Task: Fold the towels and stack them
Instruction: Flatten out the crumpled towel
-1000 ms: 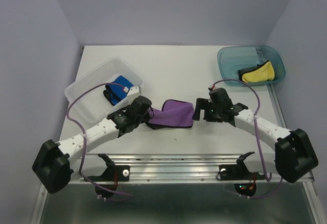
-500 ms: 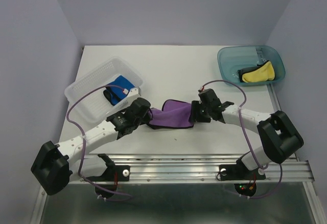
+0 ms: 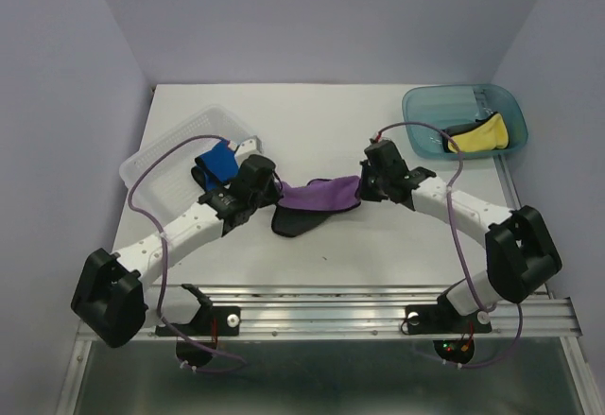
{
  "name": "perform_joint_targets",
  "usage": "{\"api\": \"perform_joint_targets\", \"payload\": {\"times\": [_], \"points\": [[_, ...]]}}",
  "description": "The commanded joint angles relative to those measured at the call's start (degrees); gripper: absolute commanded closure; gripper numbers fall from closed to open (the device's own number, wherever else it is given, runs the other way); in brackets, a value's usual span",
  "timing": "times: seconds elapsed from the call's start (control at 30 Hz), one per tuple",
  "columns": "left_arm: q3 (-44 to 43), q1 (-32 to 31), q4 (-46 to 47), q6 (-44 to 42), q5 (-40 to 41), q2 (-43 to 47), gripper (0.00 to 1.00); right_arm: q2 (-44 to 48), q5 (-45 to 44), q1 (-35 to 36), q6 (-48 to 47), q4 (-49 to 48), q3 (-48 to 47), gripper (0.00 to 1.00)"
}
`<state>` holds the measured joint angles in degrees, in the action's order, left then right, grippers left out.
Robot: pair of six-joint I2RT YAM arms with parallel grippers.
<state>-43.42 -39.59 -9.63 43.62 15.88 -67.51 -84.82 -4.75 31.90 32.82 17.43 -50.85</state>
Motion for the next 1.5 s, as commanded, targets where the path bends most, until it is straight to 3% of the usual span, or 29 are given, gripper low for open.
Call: {"api": "perform_joint_targets", "payload": {"times": [0.0,0.17,0.27,0.33,0.47,0.6,0.73,0.77,0.8,0.83,0.87,0.9,0.97,1.0,1.23,1.47], "points": [[-14.3,5.0,6.4,-8.3,-2.4,-4.5,1.00,-0.1,-7.6,-2.2,-3.1,3.2,-13.7,0.99],[-33.9,8.8,4.4,-15.8,-5.8,-12.2,1.00,-5.3,-7.0,-6.8,-8.5,7.8,-35.0,0.99],[-39.8,9.5,2.6,-17.2,-6.5,-14.7,1.00,-6.3,-7.5,-7.3,-11.7,10.9,-43.2,0.99],[-39.4,9.5,2.6,-17.1,-7.0,-14.8,1.00,-5.4,-9.7,-7.5,-12.8,11.7,-43.5,0.99],[-31.2,9.6,4.8,-14.4,-7.9,-13.1,1.00,0.4,-9.1,-7.6,-12.2,10.4,-33.7,0.98],[-15.8,9.4,9.3,-8.6,-15.1,-11.2,1.00,7.4,-7.3,-7.6,-6.5,11.0,-14.5,0.94],[-4.6,6.3,9.3,-4.4,-15.5,-9.8,1.00,15.5,4.4,-7.6,-2.9,10.2,2.5,0.89],[-3.0,4.0,9.4,-4.2,-15.6,-9.8,0.95,19.0,6.6,-7.6,-2.6,10.3,5.4,0.85],[-0.4,3.0,9.3,-3.9,-15.6,-9.8,0.77,20.6,7.3,-7.6,-2.0,10.6,7.7,0.66],[0.6,2.0,9.5,-3.5,-15.6,-9.3,0.39,22.5,7.4,-7.6,-1.5,11.3,9.9,0.60],[1.1,0.2,9.0,-3.1,-15.6,-9.1,0.18,25.0,6.9,-7.6,-1.0,12.4,12.1,0.54],[1.8,-0.5,8.5,-2.7,-15.4,-8.7,0.01,25.9,6.3,-7.6,-0.7,13.0,12.3,0.34],[1.8,-1.6,7.8,-2.5,-14.9,-7.2,0.01,26.6,5.1,-7.6,-0.7,14.0,11.5,0.18],[1.0,-1.8,6.7,-2.5,-14.2,-6.7,0.01,26.7,4.9,-7.6,-1.0,14.1,9.5,0.00],[-7.9,-2.0,0.8,-5.6,-4.3,-6.9,0.01,19.9,-2.2,-7.6,-2.9,11.0,0.9,0.00],[-23.7,-0.8,-2.0,-11.2,-1.2,-20.4,0.01,6.2,-8.1,-8.1,-6.0,8.2,-10.3,0.00]]}}
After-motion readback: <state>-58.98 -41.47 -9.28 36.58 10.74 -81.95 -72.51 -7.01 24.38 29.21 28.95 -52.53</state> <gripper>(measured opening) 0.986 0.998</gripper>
